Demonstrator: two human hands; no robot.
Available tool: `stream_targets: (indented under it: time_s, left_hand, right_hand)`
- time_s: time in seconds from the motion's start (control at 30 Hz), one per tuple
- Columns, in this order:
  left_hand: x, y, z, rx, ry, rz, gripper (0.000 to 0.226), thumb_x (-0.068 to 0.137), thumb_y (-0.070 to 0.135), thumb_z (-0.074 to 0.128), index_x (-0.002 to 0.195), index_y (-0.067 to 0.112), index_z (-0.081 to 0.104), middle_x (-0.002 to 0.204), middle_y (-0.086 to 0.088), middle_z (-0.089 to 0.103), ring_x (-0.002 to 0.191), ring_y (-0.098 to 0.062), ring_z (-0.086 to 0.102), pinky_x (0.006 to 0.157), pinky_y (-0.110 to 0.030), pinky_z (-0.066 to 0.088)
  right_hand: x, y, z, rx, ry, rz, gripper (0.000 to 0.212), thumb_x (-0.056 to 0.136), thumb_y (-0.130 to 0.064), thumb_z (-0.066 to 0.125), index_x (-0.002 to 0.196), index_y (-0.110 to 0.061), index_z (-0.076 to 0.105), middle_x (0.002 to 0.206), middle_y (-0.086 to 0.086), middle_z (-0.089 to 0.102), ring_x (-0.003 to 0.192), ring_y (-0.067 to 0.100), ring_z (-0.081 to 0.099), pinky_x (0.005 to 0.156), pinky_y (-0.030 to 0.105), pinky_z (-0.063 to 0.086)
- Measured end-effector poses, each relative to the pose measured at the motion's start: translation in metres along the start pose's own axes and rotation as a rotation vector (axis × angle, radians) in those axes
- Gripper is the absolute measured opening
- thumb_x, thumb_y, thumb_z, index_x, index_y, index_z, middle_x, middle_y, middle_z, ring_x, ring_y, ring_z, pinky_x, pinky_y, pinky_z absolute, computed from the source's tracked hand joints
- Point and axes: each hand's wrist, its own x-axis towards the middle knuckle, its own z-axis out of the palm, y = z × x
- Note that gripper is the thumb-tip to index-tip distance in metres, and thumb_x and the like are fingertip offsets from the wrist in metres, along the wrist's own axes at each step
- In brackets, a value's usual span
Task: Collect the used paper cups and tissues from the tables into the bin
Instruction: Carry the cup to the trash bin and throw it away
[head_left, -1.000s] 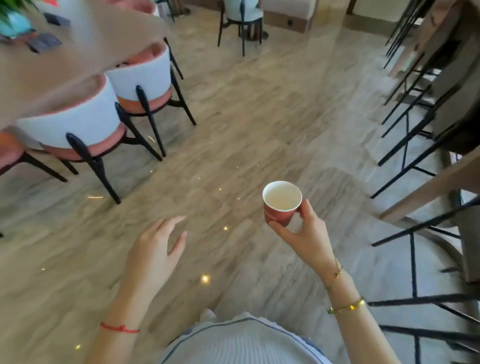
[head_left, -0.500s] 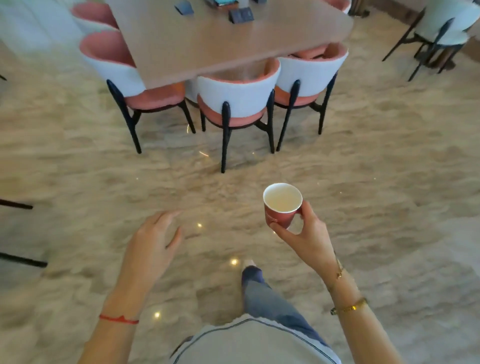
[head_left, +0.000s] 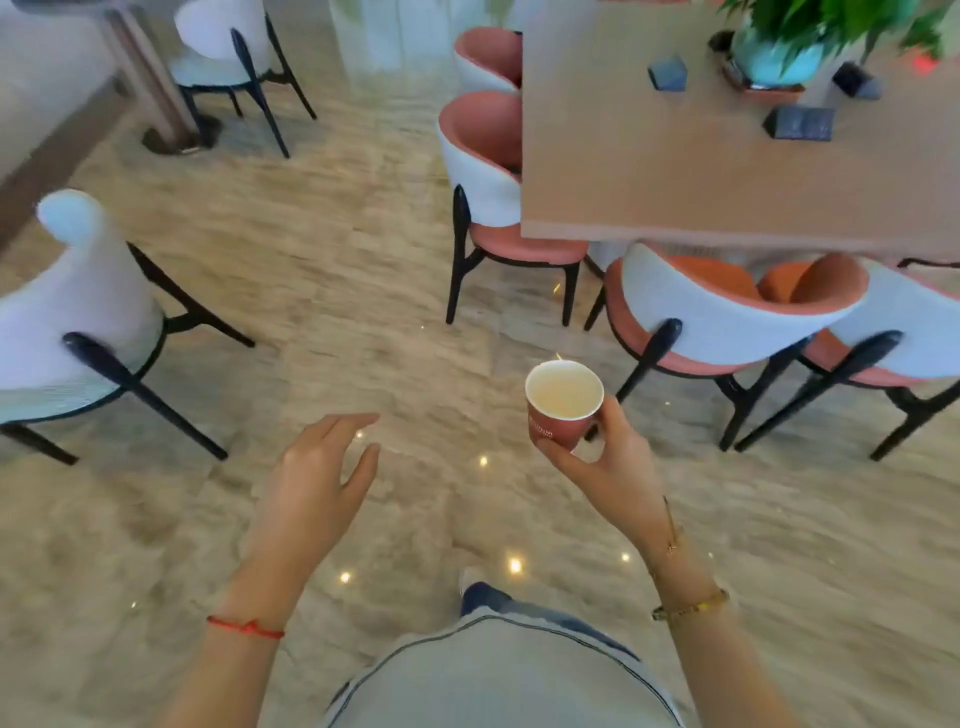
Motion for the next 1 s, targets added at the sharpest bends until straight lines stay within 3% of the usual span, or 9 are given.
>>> stream_targets:
  time_s: [0.23,0.37,0.43,0.57,0.7,0.77,0.9,1.0]
  left_hand:
    - [0.101,-0.026,-0.007,0.030,0.063,-0.149,0.034,0.092,0.025,0.061,0.125,0.021,0.061,0.120,0.005,0.063,0.108,-0.012,0.060,0.084,-0.021,0.043]
    - [0.162,-0.043,0.000,0.029,0.059,-0.178,0.033,0.092,0.025,0.061,0.124,0.020,0.061,0.119,0.005,0.064,0.107,-0.011,0.060,0.084,-0.019,0.043]
    - [0.199,-0.055,0.006,0.016,0.056,-0.181,0.033,0.092,0.024,0.061,0.124,0.019,0.061,0.119,0.005,0.064,0.106,-0.011,0.061,0.084,-0.022,0.046]
    - [0.291,-0.082,0.014,-0.005,0.062,-0.182,0.033,0.092,0.021,0.061,0.125,0.016,0.061,0.120,0.001,0.064,0.108,-0.016,0.061,0.086,-0.034,0.053]
    - [0.404,-0.114,0.009,0.030,0.089,-0.151,0.034,0.092,0.025,0.060,0.125,0.018,0.060,0.121,0.003,0.063,0.111,-0.013,0.060,0.086,-0.029,0.051]
    - [0.466,-0.129,0.004,0.031,0.088,-0.137,0.035,0.092,0.026,0.060,0.126,0.019,0.060,0.122,0.003,0.063,0.112,-0.014,0.059,0.087,-0.033,0.053]
    - [0.582,-0.149,-0.005,0.031,0.088,-0.106,0.034,0.092,0.021,0.061,0.125,0.015,0.061,0.122,0.000,0.064,0.113,-0.017,0.060,0.089,-0.036,0.053]
    - [0.658,-0.160,-0.008,0.019,0.067,-0.071,0.033,0.092,0.019,0.061,0.125,0.013,0.061,0.121,-0.002,0.065,0.112,-0.019,0.060,0.092,-0.039,0.052]
  right_hand:
    - [0.156,-0.027,0.030,0.015,-0.118,-0.084,0.068,0.070,-0.043,0.079,0.127,-0.028,0.045,0.115,-0.018,0.057,0.105,-0.002,0.051,0.081,0.009,0.036]
    - [0.226,-0.029,0.056,0.021,-0.147,-0.087,0.068,0.070,-0.041,0.079,0.127,-0.028,0.044,0.113,-0.021,0.053,0.103,-0.003,0.048,0.077,0.003,0.035]
    - [0.262,-0.028,0.071,0.031,-0.149,-0.087,0.069,0.071,-0.036,0.080,0.129,-0.026,0.045,0.113,-0.021,0.053,0.103,-0.003,0.048,0.078,0.002,0.036]
    - [0.347,-0.030,0.105,0.047,-0.179,-0.070,0.070,0.071,-0.036,0.080,0.130,-0.026,0.044,0.118,-0.016,0.055,0.108,0.002,0.051,0.086,0.015,0.037]
    - [0.457,-0.048,0.136,0.080,-0.182,-0.079,0.068,0.072,-0.033,0.081,0.129,-0.028,0.044,0.119,-0.014,0.056,0.107,0.002,0.051,0.082,0.007,0.037]
    - [0.517,-0.061,0.149,0.096,-0.173,-0.090,0.069,0.072,-0.031,0.081,0.130,-0.026,0.044,0.120,-0.013,0.057,0.109,0.004,0.053,0.085,0.010,0.039]
    - [0.623,-0.085,0.164,0.101,-0.134,-0.104,0.063,0.071,-0.028,0.082,0.122,-0.031,0.044,0.115,-0.011,0.059,0.105,0.002,0.055,0.079,-0.002,0.037]
    - [0.690,-0.094,0.176,0.112,-0.114,-0.081,0.062,0.072,-0.024,0.082,0.118,-0.031,0.041,0.113,-0.010,0.060,0.099,-0.018,0.051,0.075,-0.005,0.035]
